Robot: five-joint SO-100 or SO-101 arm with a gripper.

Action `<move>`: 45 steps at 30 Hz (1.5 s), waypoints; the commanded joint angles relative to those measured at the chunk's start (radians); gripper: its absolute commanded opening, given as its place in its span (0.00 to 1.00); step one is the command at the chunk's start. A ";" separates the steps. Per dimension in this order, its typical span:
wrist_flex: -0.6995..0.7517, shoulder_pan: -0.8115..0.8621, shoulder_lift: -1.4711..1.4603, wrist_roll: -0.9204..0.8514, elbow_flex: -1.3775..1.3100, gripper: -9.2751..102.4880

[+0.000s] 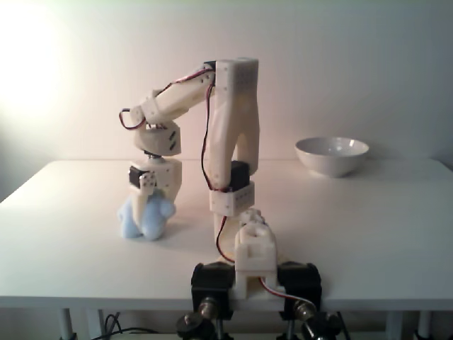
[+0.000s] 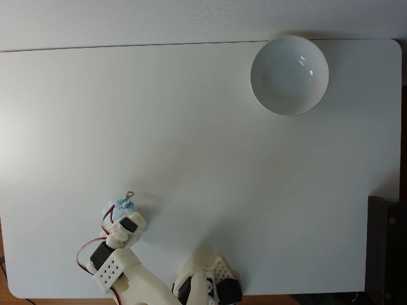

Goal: Grasp a skyblue doll and put it into the bowl.

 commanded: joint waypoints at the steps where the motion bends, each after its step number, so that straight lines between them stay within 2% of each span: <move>1: 0.003 0.008 0.003 -0.009 -0.014 0.10; 17: 0.011 0.057 0.273 -0.009 -0.014 0.10; 23: 0.107 0.190 0.383 -0.006 -0.038 0.10; 31: 0.279 0.436 0.393 0.008 -0.222 0.10; 45: 0.291 0.749 0.379 0.008 -0.431 0.09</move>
